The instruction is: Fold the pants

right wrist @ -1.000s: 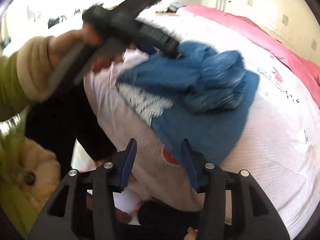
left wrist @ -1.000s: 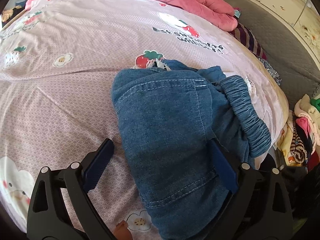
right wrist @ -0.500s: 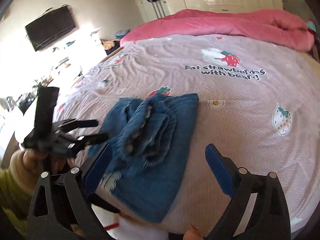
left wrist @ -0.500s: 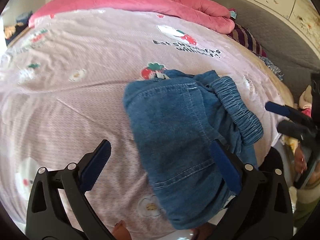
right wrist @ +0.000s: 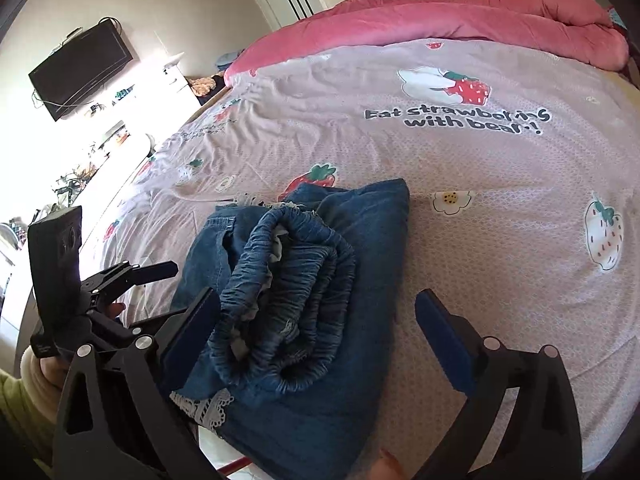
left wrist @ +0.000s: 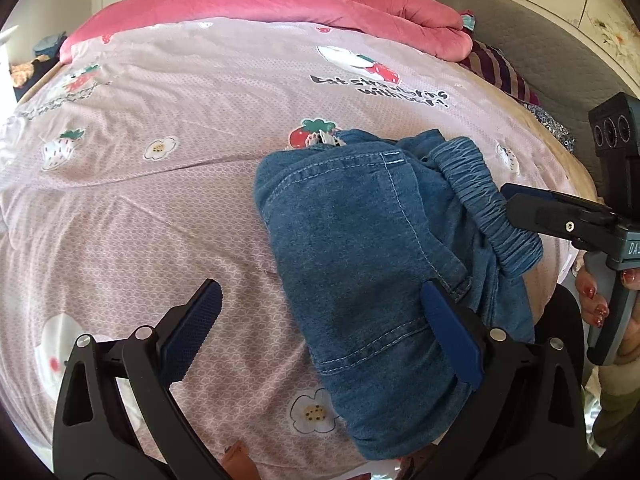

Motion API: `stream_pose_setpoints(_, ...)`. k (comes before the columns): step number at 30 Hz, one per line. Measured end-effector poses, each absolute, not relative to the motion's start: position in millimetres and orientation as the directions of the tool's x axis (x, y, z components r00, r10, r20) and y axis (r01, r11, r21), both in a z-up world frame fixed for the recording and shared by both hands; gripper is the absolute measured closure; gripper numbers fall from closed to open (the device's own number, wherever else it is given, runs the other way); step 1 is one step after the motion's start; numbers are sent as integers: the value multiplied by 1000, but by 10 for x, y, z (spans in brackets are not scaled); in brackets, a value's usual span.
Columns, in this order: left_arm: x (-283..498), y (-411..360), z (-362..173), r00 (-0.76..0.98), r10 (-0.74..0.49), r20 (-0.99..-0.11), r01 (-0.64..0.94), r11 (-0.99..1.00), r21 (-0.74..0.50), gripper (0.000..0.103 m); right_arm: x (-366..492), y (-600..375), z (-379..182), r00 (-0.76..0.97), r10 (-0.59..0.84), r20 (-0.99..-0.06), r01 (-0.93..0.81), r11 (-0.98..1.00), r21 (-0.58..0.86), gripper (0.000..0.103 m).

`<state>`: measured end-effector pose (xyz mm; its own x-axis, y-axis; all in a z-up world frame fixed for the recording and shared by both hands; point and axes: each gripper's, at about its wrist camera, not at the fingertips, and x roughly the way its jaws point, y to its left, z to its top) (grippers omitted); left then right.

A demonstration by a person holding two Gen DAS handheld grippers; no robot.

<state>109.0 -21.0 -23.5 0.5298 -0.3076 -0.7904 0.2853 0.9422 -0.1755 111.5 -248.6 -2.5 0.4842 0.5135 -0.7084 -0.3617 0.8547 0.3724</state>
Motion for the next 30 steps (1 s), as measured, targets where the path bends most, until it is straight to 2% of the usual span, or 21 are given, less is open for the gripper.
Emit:
stream_pose_setpoints(7,1112,-217,-366,505,-338,-794,273,936,-224,10,1187,-2506,-190,463,509,-726,-345,858,382,5)
stream_pose_setpoints(15,1137,-235,-422,482,-369,-794,270,925,-267,10,1246,-2608,-390,432,594,-678,-316,804,503,5)
stream_pose_setpoints(17,1147,-250,-428,477,-377,-794,271,922,-276,14,1252,-2607,-395,432,601,-672,-318,799,510,7)
stream_pose_setpoints(19,1154,-274,-423,465,-406,-787,280,911,-304,33,1264,-2601,-408,419,631,-653,-324,776,542,27)
stream_pose_setpoints(20,1152,-287,-421,456,-423,-783,286,903,-321,40,1275,-2603,-428,408,651,-640,-315,758,571,34)
stream_pose_setpoints(21,1149,-300,-421,444,-447,-777,292,892,-346,49,1281,-2601,-431,411,650,-639,-311,759,572,34)
stream_pose_setpoints(22,1149,-307,-420,441,-452,-775,293,889,-352,52,1280,-2595,-431,416,649,-637,-313,760,569,35)
stream_pose_setpoints(24,1154,-311,-414,439,-457,-774,294,887,-357,58,1268,-2597,-424,417,662,-623,-316,748,583,47)
stream_pose_setpoints(27,1152,-309,-393,444,-457,-771,290,887,-359,64,1226,-2597,-387,433,661,-613,-327,748,577,59)
stream_pose_setpoints(30,1117,-311,-343,459,-455,-763,293,889,-353,73,1174,-2588,-345,447,652,-612,-339,757,559,64)
